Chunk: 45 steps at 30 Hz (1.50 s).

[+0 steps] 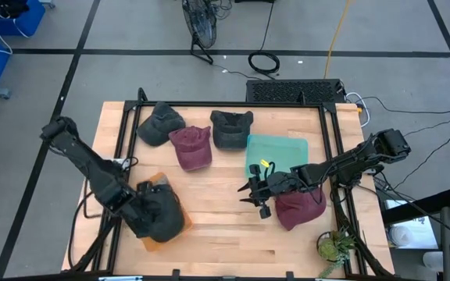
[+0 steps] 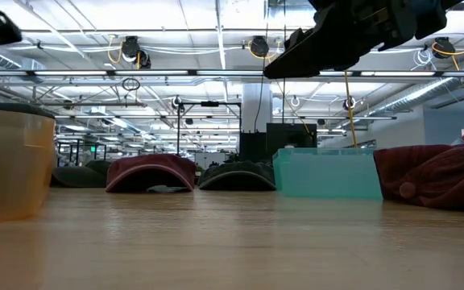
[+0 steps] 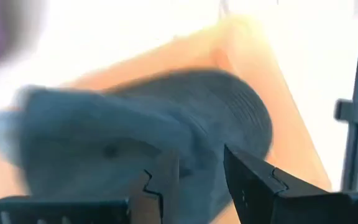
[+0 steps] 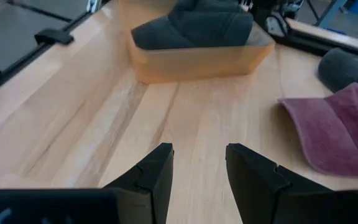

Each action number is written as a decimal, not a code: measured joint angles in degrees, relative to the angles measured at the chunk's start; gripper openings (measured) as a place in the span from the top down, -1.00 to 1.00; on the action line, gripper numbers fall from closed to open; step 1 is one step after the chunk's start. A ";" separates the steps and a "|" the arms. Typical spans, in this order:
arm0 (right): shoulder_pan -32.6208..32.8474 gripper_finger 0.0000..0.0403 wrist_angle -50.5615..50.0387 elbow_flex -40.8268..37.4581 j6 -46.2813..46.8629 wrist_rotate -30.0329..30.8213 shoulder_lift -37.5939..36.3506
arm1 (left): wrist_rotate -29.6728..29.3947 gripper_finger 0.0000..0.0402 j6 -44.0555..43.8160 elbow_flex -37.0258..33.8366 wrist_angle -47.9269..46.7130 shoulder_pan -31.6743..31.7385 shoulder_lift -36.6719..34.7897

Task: Pick & Place hat
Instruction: Put the right black cap into the orange bin

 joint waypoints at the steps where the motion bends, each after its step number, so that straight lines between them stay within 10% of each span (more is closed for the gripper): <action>1: 0.00 0.34 -1.14 -0.02 0.00 0.02 -0.62 | -2.00 0.35 1.58 0.00 -0.05 0.54 -1.09; 7: 0.00 0.34 -7.90 -0.07 0.26 4.50 -7.15 | -24.95 0.35 14.33 0.07 6.06 6.55 -5.74; 10: -0.02 0.34 -12.39 -0.04 0.92 8.36 -12.05 | -26.89 0.35 23.49 0.07 13.85 13.37 -5.77; 29: -2.57 0.34 -9.27 -16.67 2.34 14.86 -36.49 | 11.81 0.35 50.99 0.11 52.85 58.03 10.11; 45: -19.36 0.34 16.40 -27.45 -3.11 12.84 -32.86 | 17.98 0.35 56.79 12.78 52.06 68.46 28.12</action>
